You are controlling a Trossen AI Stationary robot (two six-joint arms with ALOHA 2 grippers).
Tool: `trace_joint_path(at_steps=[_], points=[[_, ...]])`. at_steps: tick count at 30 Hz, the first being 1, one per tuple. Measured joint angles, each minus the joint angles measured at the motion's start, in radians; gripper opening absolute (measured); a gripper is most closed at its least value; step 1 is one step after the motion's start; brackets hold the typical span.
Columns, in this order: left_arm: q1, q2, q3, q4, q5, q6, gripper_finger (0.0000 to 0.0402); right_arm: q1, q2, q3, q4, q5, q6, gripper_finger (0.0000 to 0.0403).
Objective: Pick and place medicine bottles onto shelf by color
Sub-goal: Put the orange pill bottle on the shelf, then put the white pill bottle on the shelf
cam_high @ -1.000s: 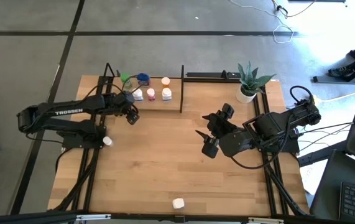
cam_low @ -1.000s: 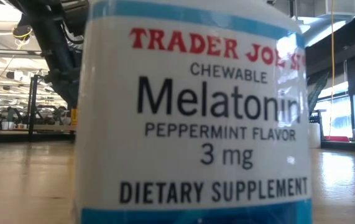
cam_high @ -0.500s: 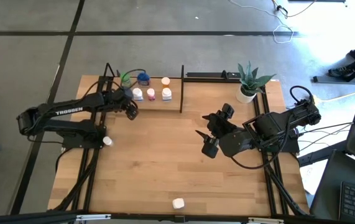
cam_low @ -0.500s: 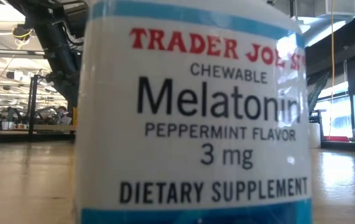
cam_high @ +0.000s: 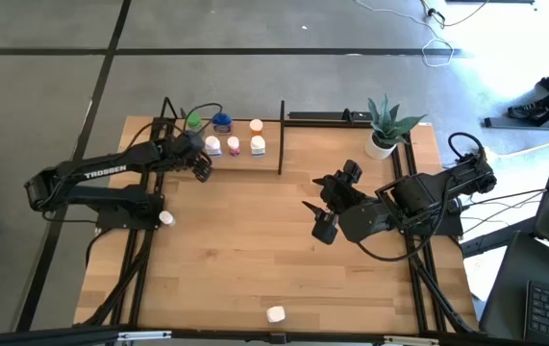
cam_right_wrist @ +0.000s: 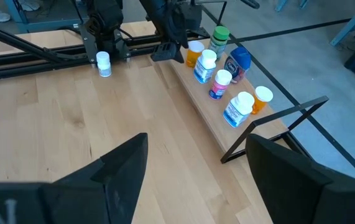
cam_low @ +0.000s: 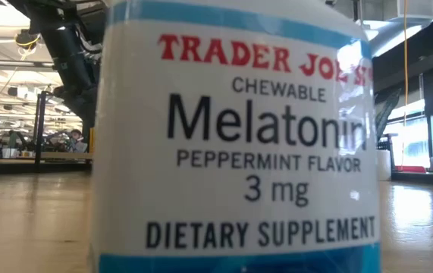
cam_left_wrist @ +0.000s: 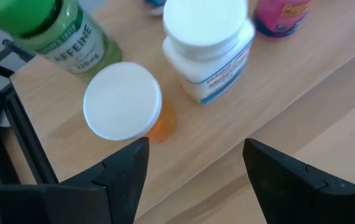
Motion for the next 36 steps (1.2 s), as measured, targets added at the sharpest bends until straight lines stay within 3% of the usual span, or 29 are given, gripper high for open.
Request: trace_joint_path(at_steps=[7, 16, 23, 31, 36], points=[[-0.080, -0.087, 0.095, -0.076, 0.003, -0.033, 0.0255, 0.000, 0.000, 0.000, -0.002, -0.001, -0.003, 0.0272], [-0.307, -0.143, 0.267, -0.327, 0.086, -0.093, 0.0255, 0.000, 0.000, 0.000, -0.004, -0.087, -0.044, 0.0272], [-0.501, -0.118, 0.338, -0.541, 0.191, -0.299, 0.0255, 0.000, 0.000, 0.000, -0.004, -0.149, -0.123, 0.0272], [-0.696, -0.080, 0.339, -0.563, 0.285, -0.477, 0.0255, 0.000, 0.000, 0.000, -0.003, -0.244, -0.217, 0.0272], [-0.813, -0.077, 0.339, -0.565, 0.348, -0.635, 0.0255, 0.000, 0.000, 0.000, 0.002, -0.246, -0.207, 0.0272]])
